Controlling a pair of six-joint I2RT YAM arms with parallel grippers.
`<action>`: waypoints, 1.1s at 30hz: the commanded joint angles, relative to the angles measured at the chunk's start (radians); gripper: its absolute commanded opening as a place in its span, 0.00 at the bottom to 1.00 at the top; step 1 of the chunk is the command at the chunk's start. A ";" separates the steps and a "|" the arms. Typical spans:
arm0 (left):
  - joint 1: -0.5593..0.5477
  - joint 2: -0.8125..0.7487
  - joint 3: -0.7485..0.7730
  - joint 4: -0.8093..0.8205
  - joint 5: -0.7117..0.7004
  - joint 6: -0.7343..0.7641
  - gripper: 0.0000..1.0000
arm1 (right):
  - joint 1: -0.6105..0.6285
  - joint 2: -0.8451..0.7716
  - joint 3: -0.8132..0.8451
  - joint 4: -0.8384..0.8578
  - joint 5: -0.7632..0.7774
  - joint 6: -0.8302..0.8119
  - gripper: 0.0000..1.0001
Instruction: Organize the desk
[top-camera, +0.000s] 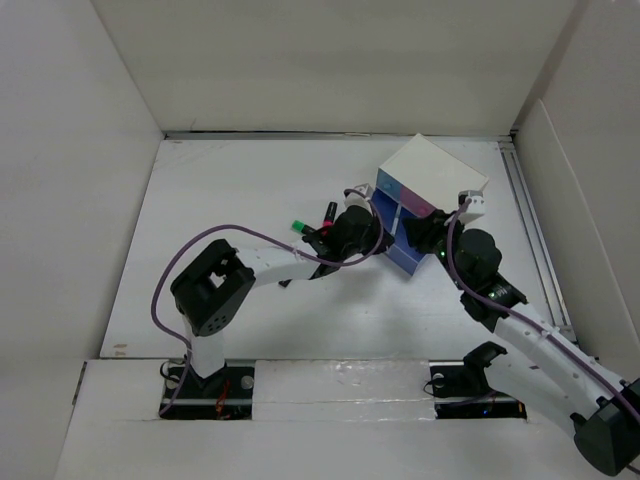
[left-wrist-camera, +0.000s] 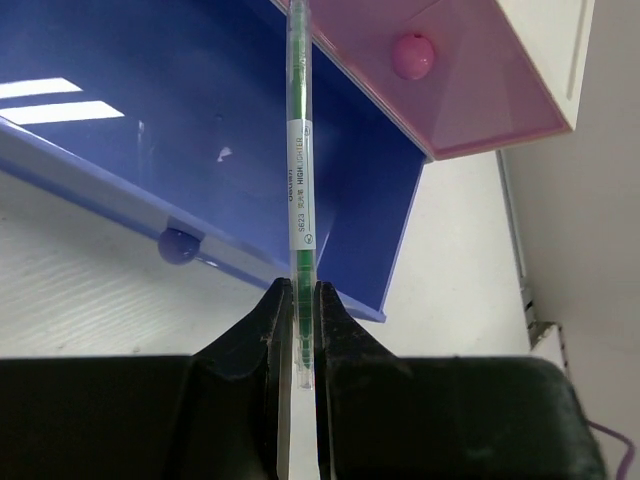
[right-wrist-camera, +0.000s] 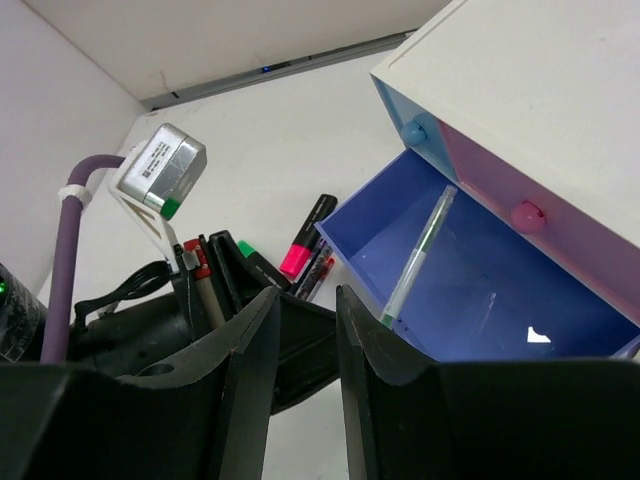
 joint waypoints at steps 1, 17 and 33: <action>-0.004 -0.008 0.022 0.120 0.021 -0.113 0.00 | 0.007 -0.023 0.039 0.010 0.014 -0.009 0.35; -0.004 0.041 -0.029 0.301 0.055 -0.219 0.29 | 0.007 -0.009 0.039 0.015 0.000 -0.006 0.35; 0.050 -0.230 -0.266 0.030 -0.195 0.065 0.05 | 0.007 -0.005 0.039 0.015 -0.001 -0.008 0.03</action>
